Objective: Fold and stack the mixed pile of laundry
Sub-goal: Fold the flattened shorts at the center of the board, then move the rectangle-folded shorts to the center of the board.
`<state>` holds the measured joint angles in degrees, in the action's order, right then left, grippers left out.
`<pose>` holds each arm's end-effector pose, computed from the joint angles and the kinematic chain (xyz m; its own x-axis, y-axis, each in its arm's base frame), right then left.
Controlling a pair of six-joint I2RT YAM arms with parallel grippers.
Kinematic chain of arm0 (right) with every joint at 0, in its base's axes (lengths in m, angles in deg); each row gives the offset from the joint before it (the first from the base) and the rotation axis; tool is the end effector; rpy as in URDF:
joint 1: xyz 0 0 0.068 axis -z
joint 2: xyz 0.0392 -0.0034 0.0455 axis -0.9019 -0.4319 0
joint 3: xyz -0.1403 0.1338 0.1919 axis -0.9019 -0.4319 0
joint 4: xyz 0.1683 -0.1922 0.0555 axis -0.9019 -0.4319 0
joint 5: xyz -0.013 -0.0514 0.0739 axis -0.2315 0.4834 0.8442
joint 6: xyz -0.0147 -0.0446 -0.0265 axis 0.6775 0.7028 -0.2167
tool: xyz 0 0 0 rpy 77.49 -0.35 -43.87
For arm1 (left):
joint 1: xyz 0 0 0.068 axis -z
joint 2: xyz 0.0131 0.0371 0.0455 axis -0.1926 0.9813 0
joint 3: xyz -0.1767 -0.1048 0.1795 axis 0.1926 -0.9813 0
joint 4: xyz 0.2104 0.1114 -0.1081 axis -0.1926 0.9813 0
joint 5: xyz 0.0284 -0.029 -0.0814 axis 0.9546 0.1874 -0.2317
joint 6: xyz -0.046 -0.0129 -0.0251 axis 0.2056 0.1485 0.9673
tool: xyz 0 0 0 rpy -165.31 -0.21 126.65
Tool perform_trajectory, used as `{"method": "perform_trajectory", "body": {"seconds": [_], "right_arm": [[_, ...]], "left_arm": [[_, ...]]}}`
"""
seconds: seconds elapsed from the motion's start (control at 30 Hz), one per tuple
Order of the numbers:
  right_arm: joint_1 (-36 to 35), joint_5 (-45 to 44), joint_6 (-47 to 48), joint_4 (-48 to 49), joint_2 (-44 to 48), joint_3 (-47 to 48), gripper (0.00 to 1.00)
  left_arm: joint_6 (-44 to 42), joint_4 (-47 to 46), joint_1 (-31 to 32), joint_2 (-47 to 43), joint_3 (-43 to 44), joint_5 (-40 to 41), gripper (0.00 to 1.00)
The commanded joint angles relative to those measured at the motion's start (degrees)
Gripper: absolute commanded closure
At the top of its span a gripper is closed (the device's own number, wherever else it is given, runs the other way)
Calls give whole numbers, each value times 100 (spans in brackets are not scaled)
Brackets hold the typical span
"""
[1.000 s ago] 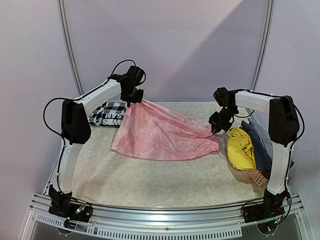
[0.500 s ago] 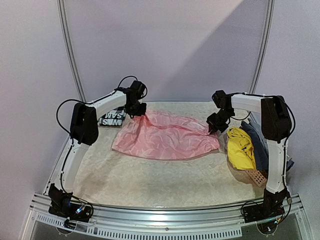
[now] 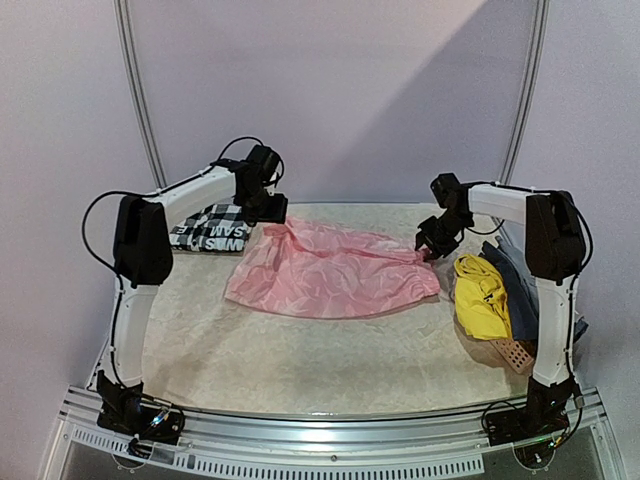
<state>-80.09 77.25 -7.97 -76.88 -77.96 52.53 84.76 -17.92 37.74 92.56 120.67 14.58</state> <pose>0.4346 0.1291 0.1730 -0.6413 0.7662 0.0401 0.7172 0.5801 0.3862 0.4661 -0.2280 0.2189 -0.8340 0.0468 -0.5497 0.0979 0.9931 -0.0639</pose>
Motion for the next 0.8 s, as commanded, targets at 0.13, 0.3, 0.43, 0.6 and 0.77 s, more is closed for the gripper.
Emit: {"method": "perform_trajectory", "body": {"seconds": [0.13, 0.3, 0.43, 0.6, 0.77], "right_arm": [[46, -287, 657, -27, 325, 961, 52], [-302, -674, 1335, -323, 737, 948, 49], [-550, -602, 1683, -131, 987, 411, 49], [-902, -255, 2017, 89, 983, 37, 58], [-1055, -126, 2273, -93, 526, -12, 66]], "left_arm": [[-119, 50, 129, -1467, -1686, -417, 40], [-241, -112, 255, -1689, -2554, -1062, 45], [-202, -116, 307, -1565, -2720, -1270, 47], [-230, -101, 312, -1307, -2656, -1334, 48], [-375, 43, 307, -815, -2372, -1346, 49]]}}
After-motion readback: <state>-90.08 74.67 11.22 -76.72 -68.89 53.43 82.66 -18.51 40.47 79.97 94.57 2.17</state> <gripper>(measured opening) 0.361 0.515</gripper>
